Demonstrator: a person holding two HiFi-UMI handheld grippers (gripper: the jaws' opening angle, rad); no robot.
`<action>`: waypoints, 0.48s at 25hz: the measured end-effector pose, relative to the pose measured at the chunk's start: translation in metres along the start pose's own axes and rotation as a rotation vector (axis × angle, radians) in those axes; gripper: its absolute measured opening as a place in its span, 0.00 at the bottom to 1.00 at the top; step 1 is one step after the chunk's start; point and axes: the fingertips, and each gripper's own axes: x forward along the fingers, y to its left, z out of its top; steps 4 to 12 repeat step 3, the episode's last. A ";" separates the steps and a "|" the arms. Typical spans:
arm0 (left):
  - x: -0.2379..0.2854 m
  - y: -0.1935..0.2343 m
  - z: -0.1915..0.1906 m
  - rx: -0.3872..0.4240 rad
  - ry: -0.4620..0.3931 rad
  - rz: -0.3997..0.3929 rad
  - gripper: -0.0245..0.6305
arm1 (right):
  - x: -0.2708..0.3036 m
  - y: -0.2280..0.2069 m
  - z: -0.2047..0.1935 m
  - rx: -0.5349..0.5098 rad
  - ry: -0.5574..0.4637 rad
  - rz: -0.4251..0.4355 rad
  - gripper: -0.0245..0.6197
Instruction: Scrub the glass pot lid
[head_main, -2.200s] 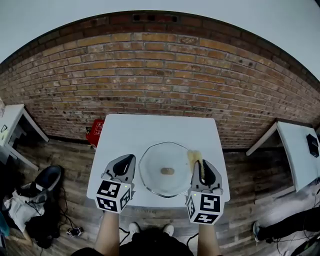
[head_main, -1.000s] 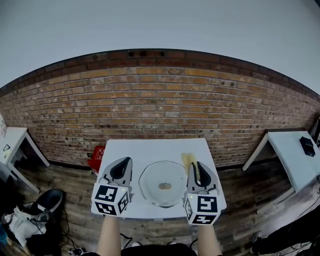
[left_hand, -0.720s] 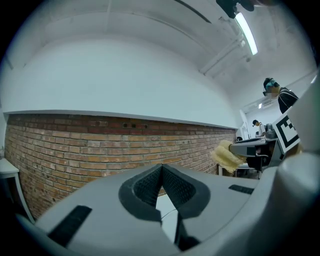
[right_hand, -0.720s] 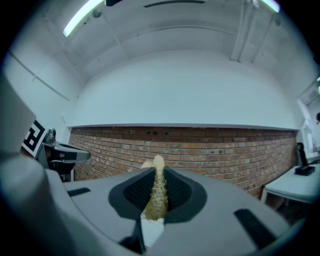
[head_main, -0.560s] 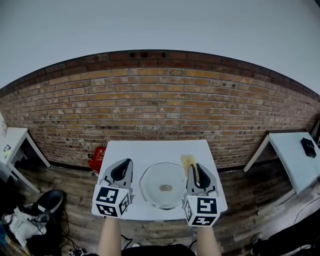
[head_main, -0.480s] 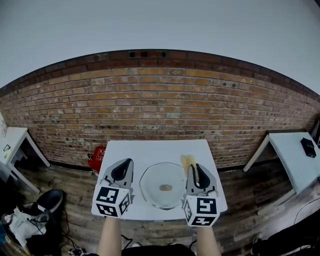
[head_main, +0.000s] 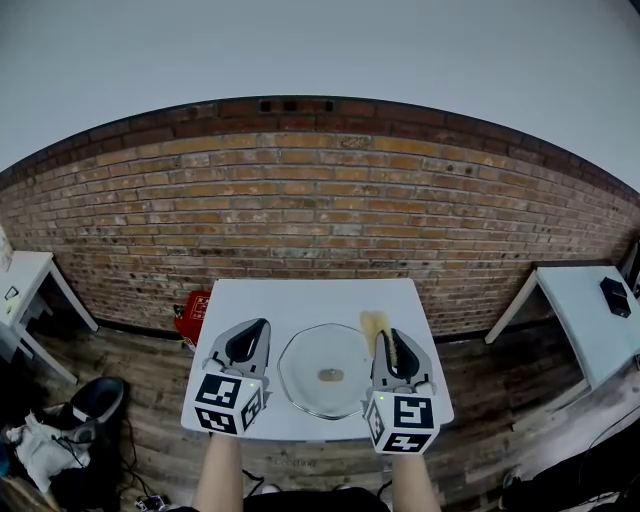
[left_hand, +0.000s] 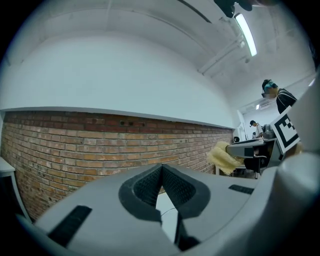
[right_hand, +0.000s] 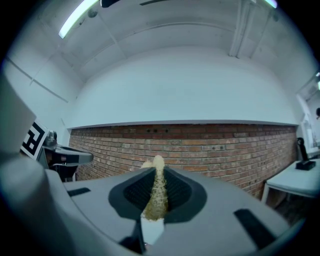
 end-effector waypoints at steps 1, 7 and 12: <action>0.000 0.000 0.000 0.001 0.002 -0.002 0.05 | 0.000 0.001 0.001 0.002 -0.001 0.000 0.12; -0.001 0.000 -0.001 0.002 0.005 -0.007 0.05 | -0.001 0.003 0.004 0.000 -0.004 0.000 0.12; -0.001 0.000 -0.001 0.002 0.005 -0.007 0.05 | -0.001 0.003 0.004 0.000 -0.004 0.000 0.12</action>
